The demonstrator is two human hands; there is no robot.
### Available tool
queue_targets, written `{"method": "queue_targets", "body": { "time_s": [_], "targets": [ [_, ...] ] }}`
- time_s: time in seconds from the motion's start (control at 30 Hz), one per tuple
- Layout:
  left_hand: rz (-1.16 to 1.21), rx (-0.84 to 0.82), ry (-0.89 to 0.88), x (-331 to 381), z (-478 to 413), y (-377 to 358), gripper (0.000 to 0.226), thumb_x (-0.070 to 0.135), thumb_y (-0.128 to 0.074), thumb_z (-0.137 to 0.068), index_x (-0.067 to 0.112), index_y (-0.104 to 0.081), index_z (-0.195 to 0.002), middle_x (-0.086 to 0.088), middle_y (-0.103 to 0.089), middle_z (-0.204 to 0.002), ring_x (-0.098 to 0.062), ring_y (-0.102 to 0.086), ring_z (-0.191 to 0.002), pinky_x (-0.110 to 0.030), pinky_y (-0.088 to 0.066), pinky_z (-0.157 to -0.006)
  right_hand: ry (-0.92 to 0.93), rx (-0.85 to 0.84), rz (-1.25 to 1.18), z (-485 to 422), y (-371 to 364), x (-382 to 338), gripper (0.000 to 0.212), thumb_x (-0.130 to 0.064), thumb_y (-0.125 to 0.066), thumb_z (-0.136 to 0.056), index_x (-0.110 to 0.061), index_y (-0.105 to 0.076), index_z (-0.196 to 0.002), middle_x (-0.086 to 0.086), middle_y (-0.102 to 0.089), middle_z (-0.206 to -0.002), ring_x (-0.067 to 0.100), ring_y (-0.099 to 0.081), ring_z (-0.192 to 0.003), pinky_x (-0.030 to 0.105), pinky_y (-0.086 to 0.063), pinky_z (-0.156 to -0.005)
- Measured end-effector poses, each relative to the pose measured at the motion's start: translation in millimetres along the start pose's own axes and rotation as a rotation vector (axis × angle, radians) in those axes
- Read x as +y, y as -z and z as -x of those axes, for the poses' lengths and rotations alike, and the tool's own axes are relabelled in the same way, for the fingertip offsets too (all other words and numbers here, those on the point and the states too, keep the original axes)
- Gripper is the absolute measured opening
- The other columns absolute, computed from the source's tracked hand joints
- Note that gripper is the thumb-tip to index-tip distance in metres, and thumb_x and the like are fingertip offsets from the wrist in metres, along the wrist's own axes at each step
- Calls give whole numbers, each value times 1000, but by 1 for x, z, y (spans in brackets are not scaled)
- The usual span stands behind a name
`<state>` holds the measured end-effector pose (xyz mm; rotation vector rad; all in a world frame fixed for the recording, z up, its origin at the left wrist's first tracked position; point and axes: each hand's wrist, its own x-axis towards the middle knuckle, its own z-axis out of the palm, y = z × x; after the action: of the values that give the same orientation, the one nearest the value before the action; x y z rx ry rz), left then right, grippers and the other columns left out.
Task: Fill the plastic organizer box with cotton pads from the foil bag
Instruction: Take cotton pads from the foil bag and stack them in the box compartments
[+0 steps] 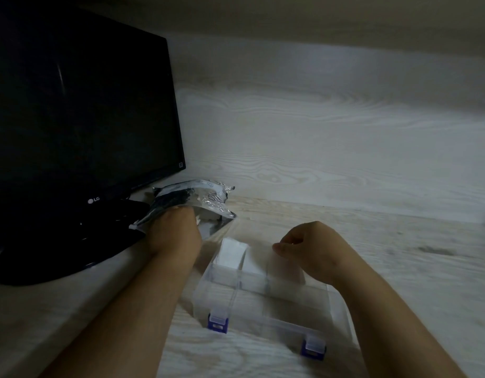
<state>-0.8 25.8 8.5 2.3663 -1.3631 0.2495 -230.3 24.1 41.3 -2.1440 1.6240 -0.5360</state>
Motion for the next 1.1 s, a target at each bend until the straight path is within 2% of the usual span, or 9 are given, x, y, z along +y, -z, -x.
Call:
{"method": "queue_targets", "body": {
  "time_s": [0.13, 0.23, 0.4, 0.57, 0.73, 0.9, 0.93, 1.03, 1.1],
  "targets": [
    [69, 11, -11, 0, 0, -2, 31, 12, -56, -92, 13, -58, -123, -11, -53, -132, -29, -52, -121, -37, -46, -94, 7, 0, -1, 0, 0, 0, 21, -42, -65, -88, -23, -74, -88, -7, -70, -86, 7, -62, -80, 30, -53, -78],
    [73, 22, -36, 2, 3, 1, 33, 12, -51, -93, 14, -58, -126, -10, -55, -133, -28, -52, -122, -36, -44, -96, 10, 4, -1, 0, 0, 0, 22, -43, -65, -88, -23, -74, -88, -6, -70, -85, 6, -62, -78, 30, -53, -77],
    [18, 72, -87, 3, 5, 5, 32, 12, -53, -90, 23, -64, -118, -3, -62, -122, -26, -59, -113, -33, -48, -86, 15, 3, -9, 0, -1, 0, 21, -42, -64, -88, -23, -74, -87, -8, -70, -84, 6, -64, -74, 28, -54, -73],
    [149, 105, -137, 7, 9, 12, 31, 10, -58, -83, 19, -67, -111, -6, -61, -116, -30, -60, -105, -34, -47, -82, 26, 15, -16, 1, 0, 0, 20, -40, -64, -89, -23, -73, -88, -8, -69, -82, 6, -63, -73, 26, -52, -70],
    [491, 181, -165, 11, 13, 13, 30, -1, -56, -78, 18, -71, -96, -4, -65, -107, -26, -59, -97, -27, -43, -75, 47, 46, -21, 1, 1, -1, 17, -37, -63, -90, -24, -73, -91, -10, -68, -85, 3, -61, -76, 23, -52, -70],
    [1025, 31, -20, 19, 8, 15, 36, -7, -55, -77, 27, -66, -73, 3, -66, -80, -20, -62, -78, -23, -48, -59, 51, 72, -68, 0, 1, -1, 13, -34, -63, -89, -25, -72, -88, -14, -66, -81, 2, -61, -73, 18, -46, -62],
    [1118, -6, 5, 20, 7, 16, 38, -9, -56, -78, 28, -66, -73, 1, -66, -80, -20, -62, -77, -22, -48, -58, 51, 81, -81, 0, 1, -1, 13, -33, -63, -89, -25, -72, -86, -14, -66, -80, 2, -61, -72, 18, -46, -61],
    [1323, -79, 62, 22, 10, 18, 35, -9, -58, -83, 25, -67, -82, -6, -67, -88, -24, -63, -84, -30, -49, -67, 54, 104, -137, 1, 0, -3, 11, -31, -64, -87, -24, -73, -84, -12, -67, -74, 4, -61, -68, 19, -48, -61],
    [1425, -141, 97, 25, 12, 19, 35, -9, -56, -86, 24, -67, -90, -7, -68, -97, -25, -65, -90, -33, -52, -70, 49, 109, -229, 0, -1, -4, 10, -31, -66, -87, -24, -73, -86, -9, -68, -72, 7, -64, -66, 25, -54, -65]
  ]
}}
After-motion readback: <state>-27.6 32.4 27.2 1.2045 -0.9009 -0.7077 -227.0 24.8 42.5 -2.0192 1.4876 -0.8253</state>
